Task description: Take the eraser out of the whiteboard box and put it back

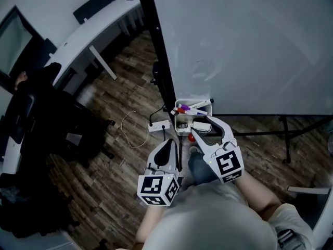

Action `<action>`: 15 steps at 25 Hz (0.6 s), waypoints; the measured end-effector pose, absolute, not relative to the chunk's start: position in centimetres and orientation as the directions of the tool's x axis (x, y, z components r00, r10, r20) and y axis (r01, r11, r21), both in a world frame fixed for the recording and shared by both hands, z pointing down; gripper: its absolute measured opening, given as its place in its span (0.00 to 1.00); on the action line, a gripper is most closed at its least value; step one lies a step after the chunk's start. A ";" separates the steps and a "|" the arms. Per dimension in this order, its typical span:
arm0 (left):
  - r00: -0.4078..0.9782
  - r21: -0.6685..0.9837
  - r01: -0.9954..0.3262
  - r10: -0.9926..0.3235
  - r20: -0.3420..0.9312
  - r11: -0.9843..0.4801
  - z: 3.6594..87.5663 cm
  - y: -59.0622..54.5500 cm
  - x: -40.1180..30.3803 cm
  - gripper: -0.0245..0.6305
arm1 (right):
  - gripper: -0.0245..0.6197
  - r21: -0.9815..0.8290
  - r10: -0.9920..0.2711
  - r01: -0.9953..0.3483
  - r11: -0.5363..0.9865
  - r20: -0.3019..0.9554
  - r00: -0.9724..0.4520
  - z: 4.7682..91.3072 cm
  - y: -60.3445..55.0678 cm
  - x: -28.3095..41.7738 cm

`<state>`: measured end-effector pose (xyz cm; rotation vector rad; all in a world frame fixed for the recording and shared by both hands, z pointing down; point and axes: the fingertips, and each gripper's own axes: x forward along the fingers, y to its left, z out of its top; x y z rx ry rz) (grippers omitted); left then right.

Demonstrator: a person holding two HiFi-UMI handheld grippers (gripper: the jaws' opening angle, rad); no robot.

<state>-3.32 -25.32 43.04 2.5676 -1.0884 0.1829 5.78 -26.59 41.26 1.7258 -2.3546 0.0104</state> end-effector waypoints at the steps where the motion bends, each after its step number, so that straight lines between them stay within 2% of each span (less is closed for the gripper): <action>1: 0.697 0.263 -0.717 -0.672 0.249 -0.646 43.0 -25.2 -3.4 0.04 | 0.38 0.128 -0.942 -0.943 0.309 0.179 -0.284 41.1 -26.5 5.8; 15: 0.703 0.258 -0.711 -0.670 0.240 -0.654 42.7 -23.8 -3.8 0.04 | 0.37 0.174 -0.954 -0.940 0.293 0.118 -0.275 38.5 -25.6 5.4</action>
